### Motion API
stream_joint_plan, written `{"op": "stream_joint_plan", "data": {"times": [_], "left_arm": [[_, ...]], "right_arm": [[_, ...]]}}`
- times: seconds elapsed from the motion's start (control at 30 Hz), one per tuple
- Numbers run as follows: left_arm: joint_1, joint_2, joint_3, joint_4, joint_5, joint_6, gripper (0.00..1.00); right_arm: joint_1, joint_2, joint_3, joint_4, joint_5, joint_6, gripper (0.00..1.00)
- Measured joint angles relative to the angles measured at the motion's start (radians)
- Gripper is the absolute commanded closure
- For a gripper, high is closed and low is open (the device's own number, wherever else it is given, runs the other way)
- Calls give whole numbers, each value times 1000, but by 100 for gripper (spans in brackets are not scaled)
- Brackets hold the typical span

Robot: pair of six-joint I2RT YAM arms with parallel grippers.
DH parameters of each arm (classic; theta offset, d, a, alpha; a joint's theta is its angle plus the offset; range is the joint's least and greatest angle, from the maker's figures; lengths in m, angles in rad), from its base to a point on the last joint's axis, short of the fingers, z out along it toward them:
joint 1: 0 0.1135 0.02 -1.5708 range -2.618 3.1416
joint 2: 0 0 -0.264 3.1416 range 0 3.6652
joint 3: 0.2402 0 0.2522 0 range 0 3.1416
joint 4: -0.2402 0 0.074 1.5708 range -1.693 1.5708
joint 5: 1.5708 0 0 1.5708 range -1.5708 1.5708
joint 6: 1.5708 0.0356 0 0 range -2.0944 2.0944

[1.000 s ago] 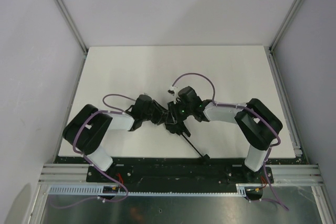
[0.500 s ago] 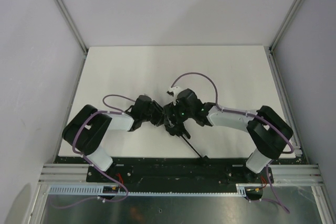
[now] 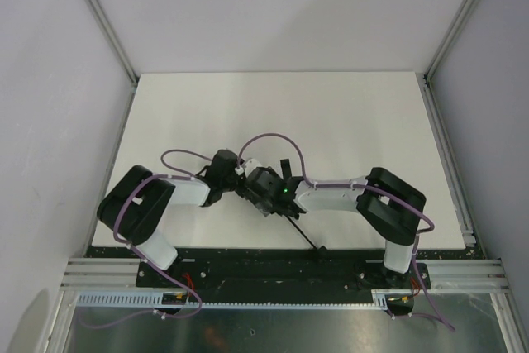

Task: Put away the umbrella

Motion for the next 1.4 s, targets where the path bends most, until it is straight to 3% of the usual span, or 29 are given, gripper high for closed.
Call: {"op": "stream_joint_plan", "data": {"times": [0.1,0.17,0.3,0.4,0.5,0.7,0.8,0.9,1.07,1.23,1.27,1.4], "left_arm": [[6,-2,0,-6,2,-4,100],[10,-3,0,-7,2,-5,90],[11,-6,0,-9,-1,-2,50],[11,-17,0,-24,-9,11,31],[10,-46,-2,-33,-4,23,22],[7,-65,-10,-14,-5,31,20],[2,-65,-10,-8,-5,31,22],[-6,-64,-10,-7,-7,31,31],[-17,-64,-6,7,-4,30,63],[-29,-64,-4,8,-5,20,89],[-31,-64,-4,11,-5,19,93],[-38,-64,-2,33,5,9,100]], "right_arm": [[16,24,27,-22,57,-19,84],[17,30,34,-26,76,-23,96],[19,31,33,-17,82,-34,100],[18,23,18,9,73,-42,100],[-3,0,2,24,37,-42,100],[-48,-63,-12,40,-46,-41,100],[-58,-76,-14,48,-85,-35,100],[-70,-83,-21,68,-145,-12,100],[-109,-113,-72,121,-266,43,100],[-179,-152,-148,205,-437,98,100],[-192,-159,-161,219,-467,107,95],[-197,-198,-187,224,-462,116,57]]}}
